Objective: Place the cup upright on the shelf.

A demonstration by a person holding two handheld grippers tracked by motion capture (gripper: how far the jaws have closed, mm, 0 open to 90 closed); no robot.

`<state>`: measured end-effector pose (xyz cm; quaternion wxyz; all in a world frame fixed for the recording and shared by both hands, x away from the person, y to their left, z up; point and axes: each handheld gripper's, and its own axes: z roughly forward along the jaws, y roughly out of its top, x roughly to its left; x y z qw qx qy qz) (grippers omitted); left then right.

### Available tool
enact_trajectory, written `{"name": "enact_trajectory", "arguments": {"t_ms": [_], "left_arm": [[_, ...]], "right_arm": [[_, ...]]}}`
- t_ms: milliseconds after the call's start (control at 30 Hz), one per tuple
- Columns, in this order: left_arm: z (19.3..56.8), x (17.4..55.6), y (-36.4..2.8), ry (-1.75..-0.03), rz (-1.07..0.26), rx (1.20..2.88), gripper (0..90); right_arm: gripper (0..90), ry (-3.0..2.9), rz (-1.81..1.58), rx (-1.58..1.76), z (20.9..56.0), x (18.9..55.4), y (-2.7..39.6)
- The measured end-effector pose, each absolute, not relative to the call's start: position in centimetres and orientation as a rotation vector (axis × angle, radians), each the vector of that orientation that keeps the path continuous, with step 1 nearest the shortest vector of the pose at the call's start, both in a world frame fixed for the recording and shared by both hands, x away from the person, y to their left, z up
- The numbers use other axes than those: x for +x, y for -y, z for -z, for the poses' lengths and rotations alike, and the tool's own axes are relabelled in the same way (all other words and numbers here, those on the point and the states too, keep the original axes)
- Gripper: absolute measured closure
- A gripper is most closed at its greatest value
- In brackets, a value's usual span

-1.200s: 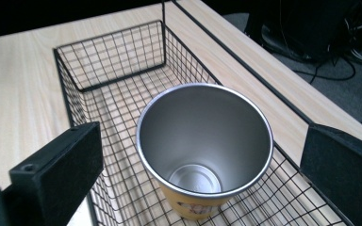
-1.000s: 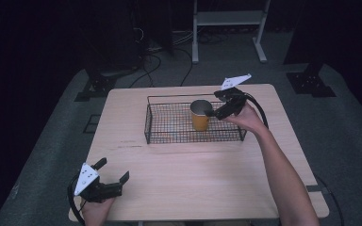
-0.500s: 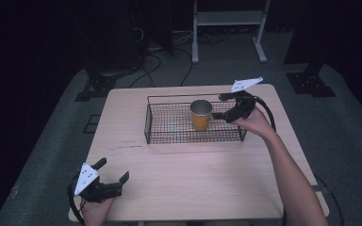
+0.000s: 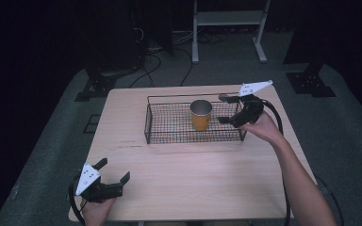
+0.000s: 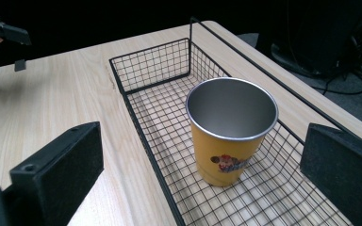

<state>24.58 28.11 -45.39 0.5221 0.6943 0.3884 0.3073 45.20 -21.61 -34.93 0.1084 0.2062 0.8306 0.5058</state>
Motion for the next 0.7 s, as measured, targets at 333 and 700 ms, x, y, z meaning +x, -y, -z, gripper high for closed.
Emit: {"name": "enact_trajectory", "arguments": {"t_ms": [333,700], "left_arm": [[45.4,24.6,-28.2,-0.932,-0.737,1.659,0.0],[45.4,24.5,-28.2,-0.932,-0.741,1.656,0.0]], "right_arm": [[0.0,-2.417,-1.507,0.656,35.5,43.7,23.8],[0.0,-2.42,-1.507,0.673,36.0,43.0,24.6]]}}
